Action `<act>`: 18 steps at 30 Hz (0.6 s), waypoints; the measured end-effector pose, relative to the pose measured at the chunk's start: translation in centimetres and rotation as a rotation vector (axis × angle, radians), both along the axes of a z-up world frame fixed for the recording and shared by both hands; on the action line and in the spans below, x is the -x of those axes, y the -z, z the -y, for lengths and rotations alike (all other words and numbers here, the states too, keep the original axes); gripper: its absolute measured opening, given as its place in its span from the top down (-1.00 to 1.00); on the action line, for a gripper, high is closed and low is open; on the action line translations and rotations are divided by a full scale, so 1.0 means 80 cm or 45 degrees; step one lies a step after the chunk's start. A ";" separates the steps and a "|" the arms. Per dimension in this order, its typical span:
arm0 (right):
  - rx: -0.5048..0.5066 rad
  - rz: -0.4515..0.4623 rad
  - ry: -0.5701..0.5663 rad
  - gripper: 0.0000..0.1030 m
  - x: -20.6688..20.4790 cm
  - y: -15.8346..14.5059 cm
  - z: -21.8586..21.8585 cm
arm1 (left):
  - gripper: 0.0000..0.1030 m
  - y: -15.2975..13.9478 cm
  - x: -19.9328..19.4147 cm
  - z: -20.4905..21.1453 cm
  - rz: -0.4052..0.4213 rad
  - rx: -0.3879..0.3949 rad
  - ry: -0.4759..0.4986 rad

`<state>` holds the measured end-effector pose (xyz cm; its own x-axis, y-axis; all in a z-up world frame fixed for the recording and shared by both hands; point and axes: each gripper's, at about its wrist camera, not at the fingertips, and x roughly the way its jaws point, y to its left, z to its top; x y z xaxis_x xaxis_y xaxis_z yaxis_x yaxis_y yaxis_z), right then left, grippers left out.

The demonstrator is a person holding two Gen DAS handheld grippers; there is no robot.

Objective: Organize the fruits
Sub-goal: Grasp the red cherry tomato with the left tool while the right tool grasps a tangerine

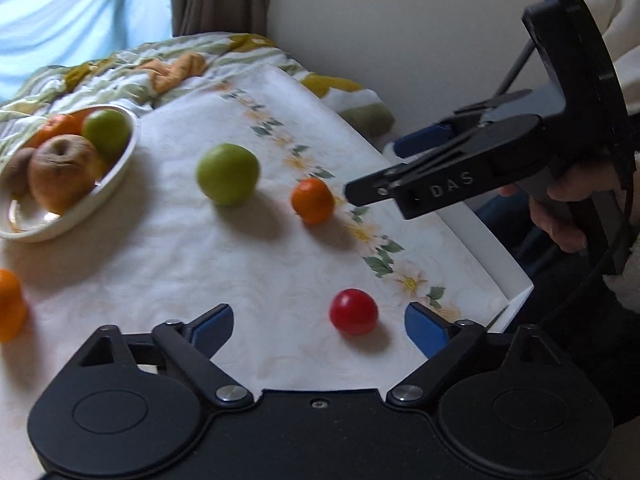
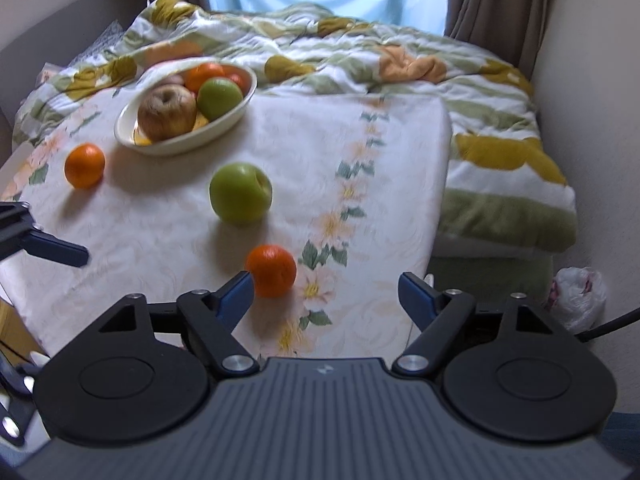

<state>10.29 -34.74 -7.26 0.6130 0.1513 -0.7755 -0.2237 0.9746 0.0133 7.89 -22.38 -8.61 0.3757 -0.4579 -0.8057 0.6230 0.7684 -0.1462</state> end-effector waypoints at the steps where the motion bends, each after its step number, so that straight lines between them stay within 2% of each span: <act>1: 0.000 -0.007 -0.007 -0.80 -0.001 0.003 -0.001 | -0.76 0.004 0.000 0.005 -0.006 -0.001 0.012; 2: -0.001 -0.012 -0.016 -0.77 -0.002 0.006 -0.002 | -0.73 0.009 -0.001 0.010 -0.012 -0.003 0.024; 4: -0.001 -0.022 -0.034 -0.72 -0.004 0.011 -0.003 | -0.49 0.017 -0.002 0.018 -0.027 -0.007 0.045; 6: -0.009 -0.028 -0.049 -0.70 -0.006 0.014 -0.004 | -0.38 0.022 -0.003 0.023 -0.042 -0.014 0.057; 9: -0.027 -0.039 -0.069 -0.69 -0.009 0.019 -0.007 | 0.02 0.029 -0.006 0.028 -0.069 -0.021 0.063; 11: -0.032 -0.051 -0.074 -0.66 -0.012 0.023 -0.008 | 0.16 0.028 -0.006 0.031 -0.048 -0.023 0.066; 12: -0.036 -0.056 -0.074 -0.65 -0.013 0.025 -0.009 | 0.29 0.029 -0.006 0.031 -0.053 -0.016 0.074; 18: -0.059 -0.074 -0.090 -0.54 -0.019 0.031 -0.014 | 0.29 0.028 -0.006 0.034 -0.019 -0.042 0.087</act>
<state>11.77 -33.59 -9.78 0.5539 0.2293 -0.8004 -0.2896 0.9544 0.0731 8.38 -25.13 -10.88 0.3320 -0.4554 -0.8261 0.6723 0.7285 -0.1314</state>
